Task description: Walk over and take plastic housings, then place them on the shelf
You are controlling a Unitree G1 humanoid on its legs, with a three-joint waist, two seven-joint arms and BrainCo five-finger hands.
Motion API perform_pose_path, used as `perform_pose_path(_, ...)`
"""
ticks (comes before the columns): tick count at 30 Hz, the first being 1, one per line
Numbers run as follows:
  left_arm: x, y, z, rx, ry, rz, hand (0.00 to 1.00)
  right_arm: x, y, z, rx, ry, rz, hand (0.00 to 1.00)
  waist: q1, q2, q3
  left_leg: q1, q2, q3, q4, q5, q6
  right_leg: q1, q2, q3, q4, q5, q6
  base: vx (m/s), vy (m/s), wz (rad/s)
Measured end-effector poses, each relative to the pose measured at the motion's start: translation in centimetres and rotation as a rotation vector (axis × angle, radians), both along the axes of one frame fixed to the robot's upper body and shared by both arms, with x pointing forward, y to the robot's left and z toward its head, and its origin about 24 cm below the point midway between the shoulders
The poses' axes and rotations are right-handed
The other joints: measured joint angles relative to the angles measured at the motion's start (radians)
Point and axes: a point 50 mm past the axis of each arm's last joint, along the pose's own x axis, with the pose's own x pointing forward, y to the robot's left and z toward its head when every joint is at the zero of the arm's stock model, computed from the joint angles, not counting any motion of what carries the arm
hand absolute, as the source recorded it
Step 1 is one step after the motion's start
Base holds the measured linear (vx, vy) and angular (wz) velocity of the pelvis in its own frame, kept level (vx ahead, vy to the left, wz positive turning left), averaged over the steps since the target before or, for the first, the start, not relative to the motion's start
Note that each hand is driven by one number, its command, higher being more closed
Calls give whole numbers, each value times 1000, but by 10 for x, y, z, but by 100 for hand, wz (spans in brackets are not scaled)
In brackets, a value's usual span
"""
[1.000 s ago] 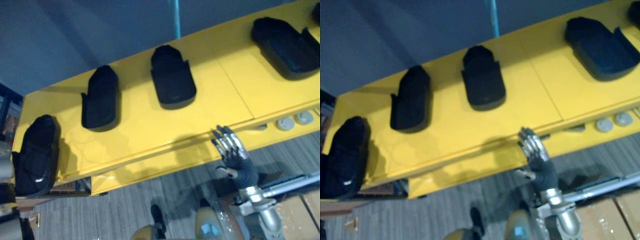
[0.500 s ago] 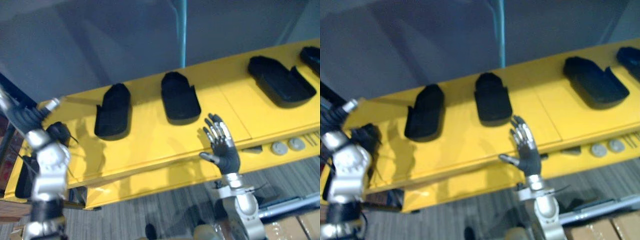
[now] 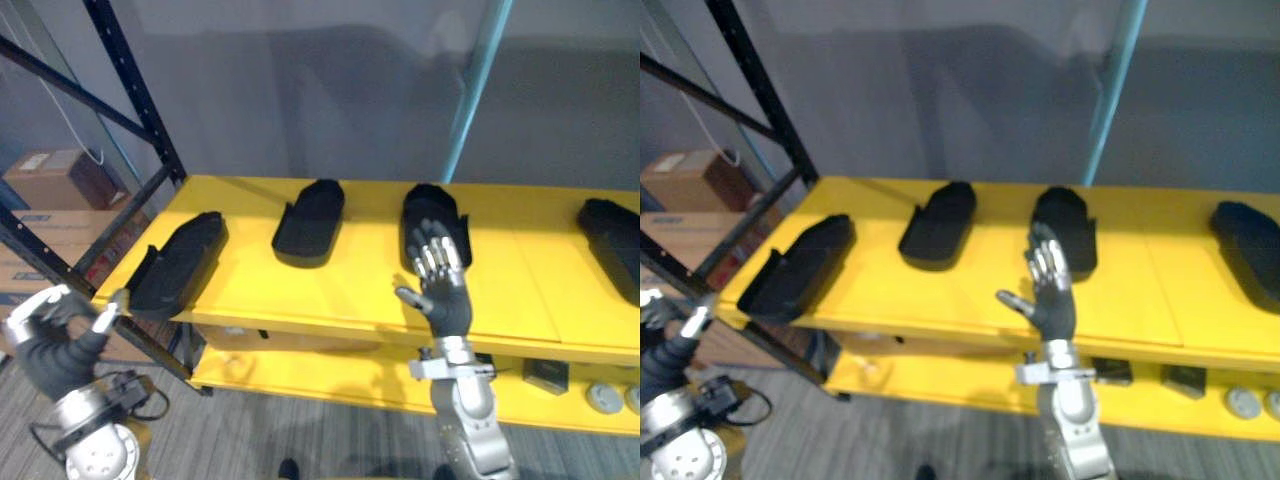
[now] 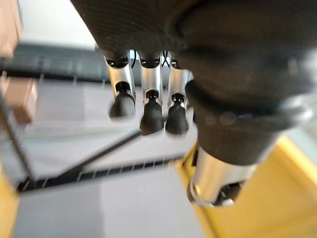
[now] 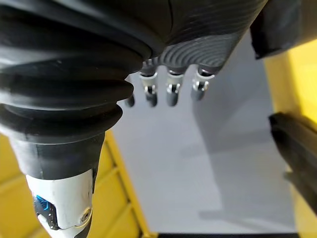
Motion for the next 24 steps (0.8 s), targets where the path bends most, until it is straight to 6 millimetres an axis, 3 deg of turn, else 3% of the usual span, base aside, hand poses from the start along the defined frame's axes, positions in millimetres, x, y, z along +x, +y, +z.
perform_pose_path(5, -6, 9, -10, -59, 48, 117, 100, 5, 10, -15, -55, 63, 34, 0, 32, -14, -5, -21, -6, -28, 0, 4, -1, 0, 0, -24, 1, 5, -1, 23, -7, 16)
perform_pose_path(7, -7, 16, -24, -80, 140, 165, 100, 8, 12, -16, -55, 67, 33, 0, 36, -13, -4, -25, -6, -32, 0, 8, -1, -1, 0, -27, 1, 5, -2, 10, -2, 7)
perform_pose_path(9, -8, 26, -51, -118, 289, 226, 100, 8, 11, -18, -56, 78, 25, 0, 35, -14, -3, -25, -7, -40, -1, 9, -2, 0, 0, -37, 2, 4, -4, 0, -7, 11)
perform_pose_path(13, -11, 32, -81, -172, 431, 222, 100, 8, 7, -20, -57, 89, -5, 0, 31, -33, 14, -30, 0, -47, -1, 10, -4, -3, 2, -45, 8, -2, -13, -6, -7, 5)
perform_pose_path(19, -12, 33, -98, -196, 503, 173, 100, 6, -11, -8, -79, -16, -208, 0, 28, -35, 15, -28, 11, -12, -1, 10, -4, -27, 5, -13, 20, -4, -23, -14, 0, -18)
perform_pose_path(24, -6, 36, -101, -238, 455, 159, 100, -4, -31, -1, -72, -60, -365, 0, 11, -23, 23, -26, 15, 9, -1, 10, -4, -36, 7, 9, 17, 4, -17, -10, 3, -13)
